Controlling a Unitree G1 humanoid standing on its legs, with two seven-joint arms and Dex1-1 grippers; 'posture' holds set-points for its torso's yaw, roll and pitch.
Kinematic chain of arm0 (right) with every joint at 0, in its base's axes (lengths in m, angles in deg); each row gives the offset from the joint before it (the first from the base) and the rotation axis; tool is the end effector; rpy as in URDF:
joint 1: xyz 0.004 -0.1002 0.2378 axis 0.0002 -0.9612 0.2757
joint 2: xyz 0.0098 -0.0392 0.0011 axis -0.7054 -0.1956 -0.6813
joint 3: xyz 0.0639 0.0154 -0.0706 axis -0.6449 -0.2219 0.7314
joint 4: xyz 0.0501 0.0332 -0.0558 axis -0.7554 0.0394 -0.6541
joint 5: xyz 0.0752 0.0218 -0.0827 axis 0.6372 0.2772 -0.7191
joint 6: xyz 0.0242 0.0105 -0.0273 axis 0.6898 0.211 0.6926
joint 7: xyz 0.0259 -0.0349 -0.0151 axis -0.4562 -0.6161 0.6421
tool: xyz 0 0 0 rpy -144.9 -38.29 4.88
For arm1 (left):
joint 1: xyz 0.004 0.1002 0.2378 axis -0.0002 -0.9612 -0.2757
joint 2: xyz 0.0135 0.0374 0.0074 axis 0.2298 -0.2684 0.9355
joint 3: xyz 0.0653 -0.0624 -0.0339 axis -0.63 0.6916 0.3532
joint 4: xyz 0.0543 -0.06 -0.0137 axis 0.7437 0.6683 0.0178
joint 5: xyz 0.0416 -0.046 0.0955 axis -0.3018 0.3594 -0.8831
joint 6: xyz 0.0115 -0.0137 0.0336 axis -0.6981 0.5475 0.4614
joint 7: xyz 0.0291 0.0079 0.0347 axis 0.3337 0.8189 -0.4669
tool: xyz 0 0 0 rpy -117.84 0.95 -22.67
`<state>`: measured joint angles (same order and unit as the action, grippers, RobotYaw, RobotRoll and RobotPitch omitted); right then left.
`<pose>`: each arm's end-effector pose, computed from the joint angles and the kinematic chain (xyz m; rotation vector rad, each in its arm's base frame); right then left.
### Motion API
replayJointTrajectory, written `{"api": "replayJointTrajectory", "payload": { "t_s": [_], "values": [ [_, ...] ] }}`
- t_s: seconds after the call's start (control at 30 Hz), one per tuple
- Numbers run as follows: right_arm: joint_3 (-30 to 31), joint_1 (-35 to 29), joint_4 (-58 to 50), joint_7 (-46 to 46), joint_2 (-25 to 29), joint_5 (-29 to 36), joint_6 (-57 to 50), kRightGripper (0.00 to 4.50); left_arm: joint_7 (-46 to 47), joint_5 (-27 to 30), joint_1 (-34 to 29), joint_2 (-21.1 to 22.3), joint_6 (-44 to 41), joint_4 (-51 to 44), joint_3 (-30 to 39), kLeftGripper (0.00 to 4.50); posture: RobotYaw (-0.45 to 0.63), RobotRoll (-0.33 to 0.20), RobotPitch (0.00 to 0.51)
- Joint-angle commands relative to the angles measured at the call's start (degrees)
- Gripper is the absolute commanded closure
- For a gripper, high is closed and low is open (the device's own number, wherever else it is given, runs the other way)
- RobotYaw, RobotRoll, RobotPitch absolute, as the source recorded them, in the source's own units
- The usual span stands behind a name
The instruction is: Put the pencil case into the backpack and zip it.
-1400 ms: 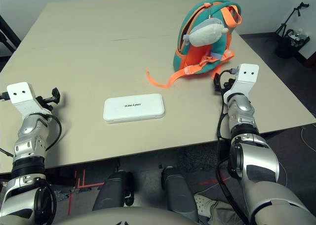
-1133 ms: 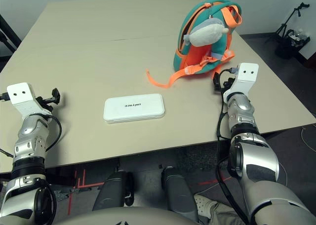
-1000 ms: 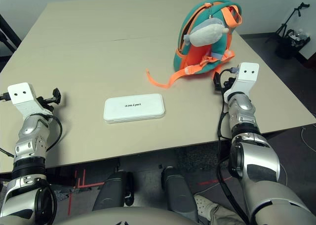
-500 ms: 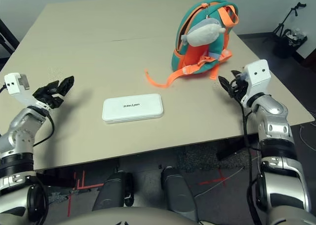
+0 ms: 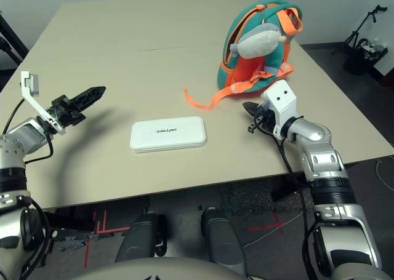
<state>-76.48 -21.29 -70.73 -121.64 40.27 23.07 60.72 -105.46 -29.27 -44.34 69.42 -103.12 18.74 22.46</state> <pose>0.2881 -0.2490 0.1291 -0.3852 0.1049 0.6370 0.2779 0.3001 0.1445 -0.8471 0.4056 -0.7518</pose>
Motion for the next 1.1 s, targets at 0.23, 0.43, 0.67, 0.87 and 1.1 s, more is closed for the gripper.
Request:
{"api": "replayJointTrajectory", "payload": {
  "t_s": [0.23, 0.43, 0.67, 0.87, 1.1],
  "values": [
    [2.0, 2.1, 2.4, -0.1, -0.7, -2.4, 2.7, 4.48, -11.9, -3.9, 2.6, 4.8, -11.7, 6.7, -12.3, 0.00, -0.10, 0.000, 0.094],
    [2.1, 2.1, 2.4, -0.5, -1.3, -2.1, 2.8, 4.48, -18.5, -8.9, 3.6, 6.4, -9.6, 11.5, -18.7, 0.00, -0.10, 0.000, 0.095],
    [2.5, 1.9, 2.4, -1.1, -1.3, -2.6, 3.0, 4.48, -23.2, -12.8, 5.1, 6.4, -8.1, 16.0, -21.2, 0.00, -0.11, 0.000, 0.102],
    [2.4, 1.9, 2.4, -1.3, -1.3, -2.7, 2.9, 4.48, -24.5, -16.7, 6.4, 4.2, -5.2, 20.3, -22.7, 0.00, -0.11, 0.000, 0.104],
    [3.8, 1.8, 3.1, -1.4, -1.0, -4.6, 4.0, 4.48, -24.8, -18.8, 8.1, 1.8, -5.2, 23.4, -21.8, 0.00, -0.12, 0.000, 0.104]
  ]
}}
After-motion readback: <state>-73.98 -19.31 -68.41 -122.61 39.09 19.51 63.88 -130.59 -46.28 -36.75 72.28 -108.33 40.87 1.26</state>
